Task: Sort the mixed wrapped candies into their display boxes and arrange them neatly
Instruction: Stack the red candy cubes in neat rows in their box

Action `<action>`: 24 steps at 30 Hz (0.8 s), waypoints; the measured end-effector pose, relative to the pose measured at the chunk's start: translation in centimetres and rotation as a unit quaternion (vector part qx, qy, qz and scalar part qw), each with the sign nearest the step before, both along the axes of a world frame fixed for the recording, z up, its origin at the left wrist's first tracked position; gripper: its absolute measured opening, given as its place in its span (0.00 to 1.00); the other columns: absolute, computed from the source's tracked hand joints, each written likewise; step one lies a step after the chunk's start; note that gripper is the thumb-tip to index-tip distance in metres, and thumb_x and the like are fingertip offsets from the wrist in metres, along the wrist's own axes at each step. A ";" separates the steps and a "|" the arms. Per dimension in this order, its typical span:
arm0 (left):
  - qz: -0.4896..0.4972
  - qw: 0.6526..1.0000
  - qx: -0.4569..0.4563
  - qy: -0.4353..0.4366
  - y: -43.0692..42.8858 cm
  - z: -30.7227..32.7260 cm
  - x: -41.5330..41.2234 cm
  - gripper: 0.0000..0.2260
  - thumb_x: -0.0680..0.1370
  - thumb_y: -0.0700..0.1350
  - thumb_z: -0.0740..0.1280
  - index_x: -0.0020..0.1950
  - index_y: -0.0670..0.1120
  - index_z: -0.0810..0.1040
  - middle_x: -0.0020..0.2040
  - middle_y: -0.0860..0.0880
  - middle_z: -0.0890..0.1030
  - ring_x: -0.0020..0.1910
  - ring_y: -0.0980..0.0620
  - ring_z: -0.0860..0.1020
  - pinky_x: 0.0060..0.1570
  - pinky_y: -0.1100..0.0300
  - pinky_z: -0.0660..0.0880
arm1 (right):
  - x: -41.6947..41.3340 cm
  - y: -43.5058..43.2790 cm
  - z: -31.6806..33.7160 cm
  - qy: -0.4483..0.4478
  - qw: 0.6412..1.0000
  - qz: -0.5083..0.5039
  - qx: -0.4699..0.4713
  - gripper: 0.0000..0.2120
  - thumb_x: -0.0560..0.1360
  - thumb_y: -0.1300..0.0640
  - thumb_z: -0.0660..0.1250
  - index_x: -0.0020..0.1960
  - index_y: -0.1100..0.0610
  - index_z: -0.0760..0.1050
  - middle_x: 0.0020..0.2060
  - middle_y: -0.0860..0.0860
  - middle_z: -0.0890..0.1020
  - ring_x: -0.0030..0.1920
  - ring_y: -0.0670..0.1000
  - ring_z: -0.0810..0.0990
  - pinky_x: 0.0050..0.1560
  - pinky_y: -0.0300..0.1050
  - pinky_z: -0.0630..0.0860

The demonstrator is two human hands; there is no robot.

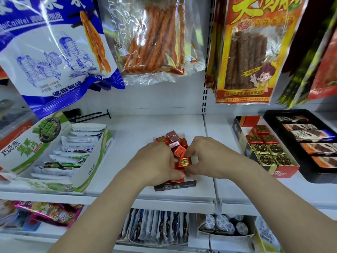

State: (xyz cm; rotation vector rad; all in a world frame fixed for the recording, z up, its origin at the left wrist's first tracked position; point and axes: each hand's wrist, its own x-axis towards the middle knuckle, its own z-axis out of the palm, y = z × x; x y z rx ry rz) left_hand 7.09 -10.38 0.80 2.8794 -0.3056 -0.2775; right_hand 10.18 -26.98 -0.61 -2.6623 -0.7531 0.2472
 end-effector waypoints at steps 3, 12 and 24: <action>0.022 0.997 -0.071 -0.021 0.3 0.3 0.0 0.12 0.69 0.56 0.75 0.39 0.49 0.81 0.40 0.54 0.80 0.41 0.56 0.77 0.40 0.60 0.73 | 0.1 -0.1 0.1 0.009 0.999 -0.016 0.041 0.09 0.70 0.50 0.71 0.46 0.54 0.83 0.44 0.52 0.79 0.45 0.50 0.77 0.48 0.49 0.76; 0.077 0.973 -0.128 -0.177 1.8 -0.3 1.6 0.06 0.72 0.49 0.73 0.46 0.54 0.78 0.38 0.59 0.76 0.40 0.55 0.76 0.42 0.60 0.73 | 0.4 -1.3 1.2 0.083 0.981 -0.071 0.160 0.05 0.70 0.50 0.73 0.44 0.49 0.84 0.36 0.42 0.79 0.32 0.36 0.73 0.32 0.30 0.65; 0.001 0.990 -0.067 -0.127 1.0 -1.8 2.3 0.03 0.72 0.45 0.72 0.42 0.52 0.80 0.46 0.56 0.73 0.50 0.54 0.73 0.49 0.59 0.72 | -0.1 -1.0 1.1 0.068 0.991 -0.046 0.106 0.07 0.68 0.50 0.75 0.43 0.50 0.81 0.41 0.47 0.80 0.38 0.43 0.75 0.38 0.34 0.72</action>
